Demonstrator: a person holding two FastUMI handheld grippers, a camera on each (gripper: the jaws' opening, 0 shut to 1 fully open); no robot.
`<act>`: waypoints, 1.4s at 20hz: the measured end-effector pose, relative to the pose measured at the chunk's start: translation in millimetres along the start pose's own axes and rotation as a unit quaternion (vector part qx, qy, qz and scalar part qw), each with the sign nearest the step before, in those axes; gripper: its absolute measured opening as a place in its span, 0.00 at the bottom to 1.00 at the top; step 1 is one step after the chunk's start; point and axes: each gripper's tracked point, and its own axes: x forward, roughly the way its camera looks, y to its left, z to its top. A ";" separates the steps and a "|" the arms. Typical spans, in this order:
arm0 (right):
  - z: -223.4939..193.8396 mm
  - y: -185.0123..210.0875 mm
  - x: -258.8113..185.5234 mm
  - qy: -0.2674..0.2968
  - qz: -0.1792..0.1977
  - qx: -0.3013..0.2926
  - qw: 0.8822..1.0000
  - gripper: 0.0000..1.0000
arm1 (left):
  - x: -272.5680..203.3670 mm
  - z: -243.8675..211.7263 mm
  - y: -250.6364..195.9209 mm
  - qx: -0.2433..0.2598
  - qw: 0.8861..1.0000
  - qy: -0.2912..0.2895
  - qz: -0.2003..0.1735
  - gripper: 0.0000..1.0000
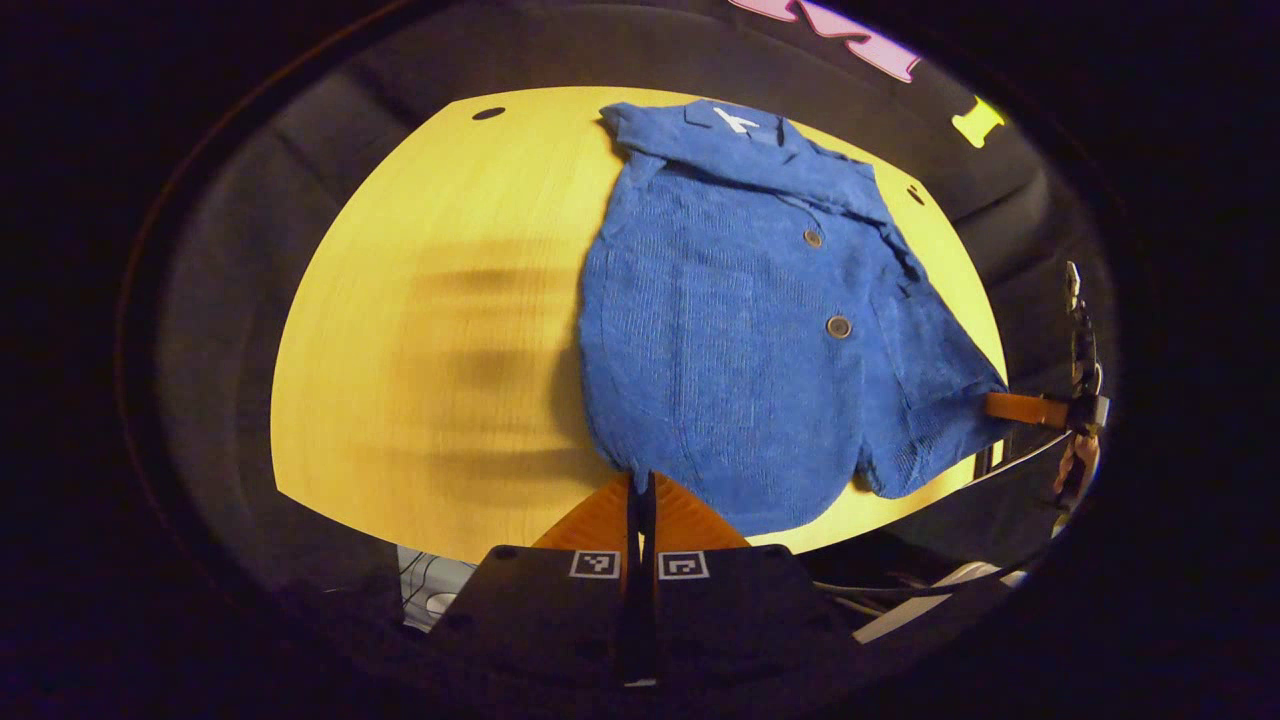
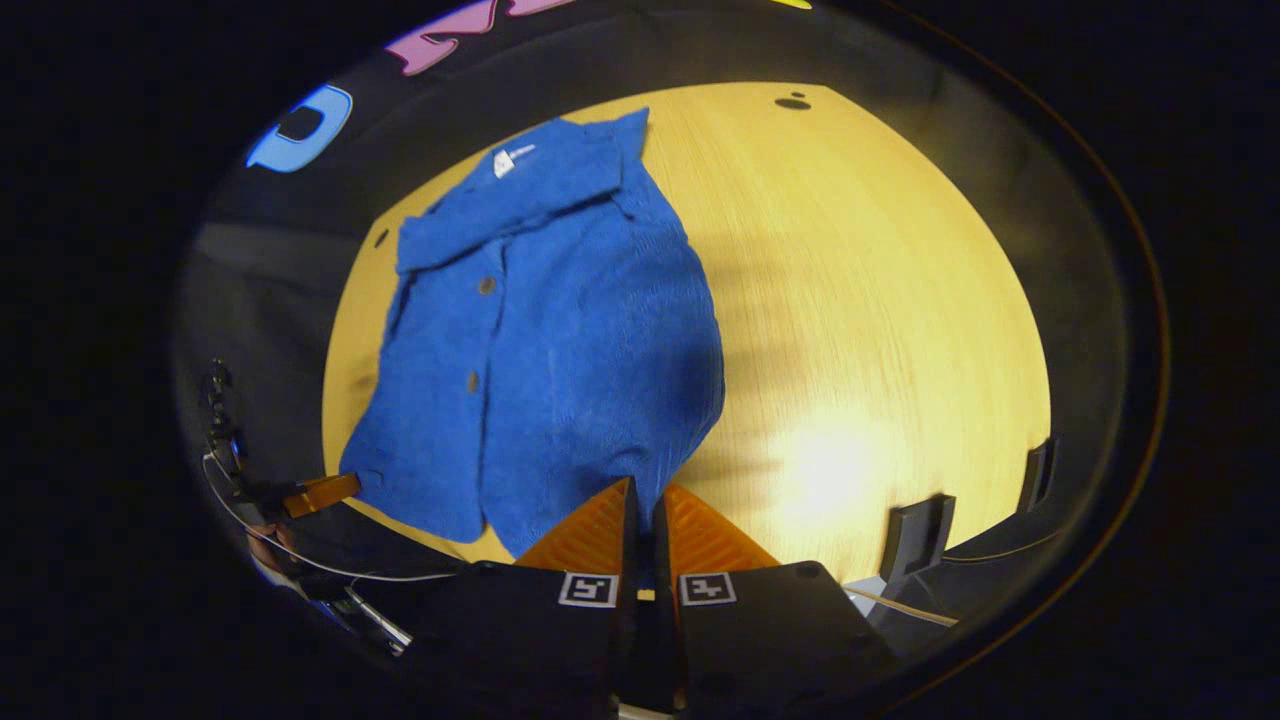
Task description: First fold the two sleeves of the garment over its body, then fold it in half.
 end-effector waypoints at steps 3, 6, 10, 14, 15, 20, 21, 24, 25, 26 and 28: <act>36.5 23.2 -38.4 -0.038 0.016 -0.005 0.999 0.09 | -42.0 41.5 5.5 0.010 0.999 -0.032 -0.024 0.00; 92.2 49.3 -68.2 -0.074 0.026 0.005 0.997 0.08 | -76.1 85.2 15.1 0.020 0.998 -0.051 -0.032 0.00; 188.8 84.7 -96.5 -0.150 0.031 -0.007 0.988 0.08 | -98.7 167.2 20.7 0.028 0.995 -0.084 -0.038 0.00; 297.9 101.4 -69.6 -0.194 0.028 -0.011 0.980 0.08 | -91.6 271.4 24.9 -0.008 0.989 -0.139 -0.039 0.00; 328.5 100.7 -57.9 -0.208 0.022 -0.016 0.978 0.08 | -80.5 298.6 33.4 -0.012 0.988 -0.154 -0.026 0.00; 443.7 92.2 53.9 -0.239 0.016 -0.002 0.971 0.08 | 0.7 407.0 55.4 -0.010 0.977 -0.209 0.033 0.00; 451.7 83.3 85.2 -0.231 0.005 -0.006 0.973 0.08 | 25.2 418.0 59.3 -0.003 0.978 -0.202 0.045 0.00; 457.7 57.3 162.7 -0.195 -0.018 -0.018 0.981 0.08 | 81.5 426.8 44.8 -0.002 0.985 -0.159 0.074 0.00; 456.5 53.5 181.6 -0.177 -0.018 -0.002 0.984 0.08 | 82.3 427.0 47.0 -0.006 0.986 -0.145 0.080 0.00; 456.9 51.1 195.9 -0.163 -0.011 0.021 0.986 0.08 | 86.0 426.7 43.9 -0.011 0.988 -0.135 0.080 0.01; 468.9 44.8 208.3 -0.166 0.010 0.054 0.985 0.34 | 82.5 428.9 50.2 -0.027 0.984 -0.141 0.106 0.60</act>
